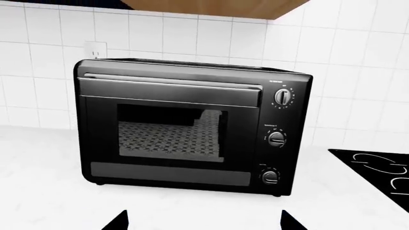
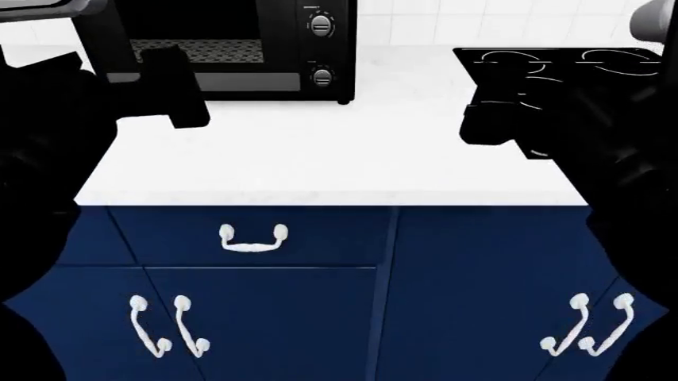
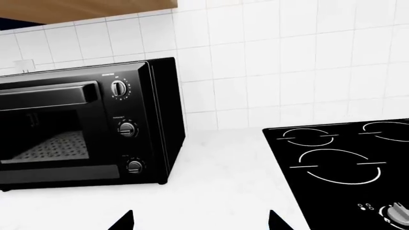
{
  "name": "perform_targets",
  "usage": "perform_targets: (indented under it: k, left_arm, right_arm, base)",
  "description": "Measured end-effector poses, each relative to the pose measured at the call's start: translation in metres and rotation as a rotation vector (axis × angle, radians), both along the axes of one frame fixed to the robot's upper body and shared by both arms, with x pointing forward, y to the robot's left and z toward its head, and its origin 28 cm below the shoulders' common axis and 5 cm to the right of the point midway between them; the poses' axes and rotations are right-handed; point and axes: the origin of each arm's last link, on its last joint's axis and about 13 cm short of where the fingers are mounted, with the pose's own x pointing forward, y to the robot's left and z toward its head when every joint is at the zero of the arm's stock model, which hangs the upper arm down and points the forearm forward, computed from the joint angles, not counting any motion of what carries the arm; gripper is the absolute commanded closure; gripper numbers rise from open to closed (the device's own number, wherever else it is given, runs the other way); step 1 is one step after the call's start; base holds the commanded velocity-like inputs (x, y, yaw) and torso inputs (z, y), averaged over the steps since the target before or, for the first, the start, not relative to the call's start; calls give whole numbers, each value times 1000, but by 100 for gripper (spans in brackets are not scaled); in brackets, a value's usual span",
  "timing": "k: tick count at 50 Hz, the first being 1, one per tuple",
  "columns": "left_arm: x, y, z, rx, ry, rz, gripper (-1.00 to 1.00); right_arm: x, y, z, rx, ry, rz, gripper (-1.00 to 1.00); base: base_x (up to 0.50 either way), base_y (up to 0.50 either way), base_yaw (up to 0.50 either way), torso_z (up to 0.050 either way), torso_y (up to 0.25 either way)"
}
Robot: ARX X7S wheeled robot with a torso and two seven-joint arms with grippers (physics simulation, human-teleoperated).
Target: Turn on the toaster oven by setting the timer.
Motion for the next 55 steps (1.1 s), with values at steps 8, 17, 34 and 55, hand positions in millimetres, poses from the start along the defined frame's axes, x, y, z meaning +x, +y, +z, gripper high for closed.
perform_targets:
  k: [8, 17, 34, 55]
  left_arm:
    - [1, -1, -1, 4, 3, 5, -100]
    - [1, -1, -2, 8, 7, 6, -100]
    - [1, -1, -4, 11, 11, 11, -100]
    - [0, -1, -4, 12, 8, 13, -100]
  right_arm:
    - [1, 0, 0, -1, -1, -3, -100]
    - [3, 0, -1, 12, 3, 4, -100]
    - [4, 1, -2, 29, 7, 18, -100]
    - [4, 0, -2, 42, 8, 16, -100]
  base:
    - [0, 0, 0, 0, 0]
    - [378, 155, 0, 0, 0]
    - [500, 202, 0, 0, 0]
    - [333, 0, 0, 0, 1]
